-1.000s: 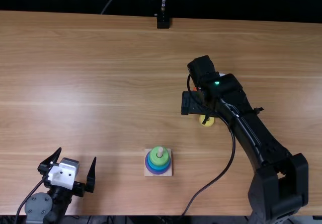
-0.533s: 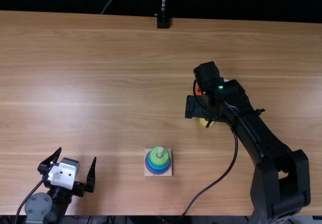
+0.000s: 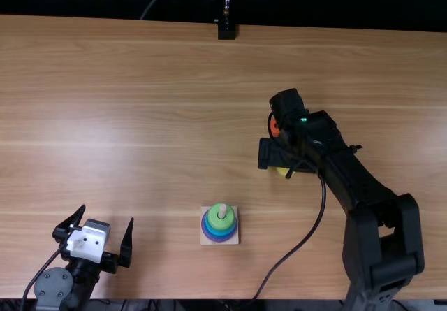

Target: Build the Hanoi tower: stack the rings onto the peg from bottom to top in this color order: purple, dark blue, light blue, dark green, light green, yellow, orange.

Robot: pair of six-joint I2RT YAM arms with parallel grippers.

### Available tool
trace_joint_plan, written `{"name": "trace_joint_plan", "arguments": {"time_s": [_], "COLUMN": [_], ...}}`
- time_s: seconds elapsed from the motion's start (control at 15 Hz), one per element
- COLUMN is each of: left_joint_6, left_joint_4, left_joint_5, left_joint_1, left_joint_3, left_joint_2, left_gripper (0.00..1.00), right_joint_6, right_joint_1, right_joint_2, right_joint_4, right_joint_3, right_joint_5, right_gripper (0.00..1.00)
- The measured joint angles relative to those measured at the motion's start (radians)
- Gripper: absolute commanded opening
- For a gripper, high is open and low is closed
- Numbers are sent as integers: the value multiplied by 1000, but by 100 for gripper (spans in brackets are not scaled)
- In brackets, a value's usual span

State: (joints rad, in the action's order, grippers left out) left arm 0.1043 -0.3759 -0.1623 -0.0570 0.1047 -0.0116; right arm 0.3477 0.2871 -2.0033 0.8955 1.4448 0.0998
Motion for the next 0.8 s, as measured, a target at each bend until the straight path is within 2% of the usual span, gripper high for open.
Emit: {"name": "trace_joint_plan", "arguments": {"time_s": [0.53, 0.6, 0.8], "left_joint_6": [0, 0, 1], "left_joint_4": [0, 0, 0], "left_joint_5": [0, 0, 0], "left_joint_1": [0, 0, 0], "left_joint_3": [0, 0, 0], "left_joint_2": [0, 0, 0], "left_gripper": [100, 100, 100], "right_joint_6": [-3, -3, -3], "right_joint_1": [0, 0, 0], "right_joint_2": [-52, -52, -53], "right_joint_4": [-2, -2, -7], "right_joint_3": [0, 0, 0], "right_joint_5": [-9, -10, -11], "right_gripper": [100, 89, 27]}}
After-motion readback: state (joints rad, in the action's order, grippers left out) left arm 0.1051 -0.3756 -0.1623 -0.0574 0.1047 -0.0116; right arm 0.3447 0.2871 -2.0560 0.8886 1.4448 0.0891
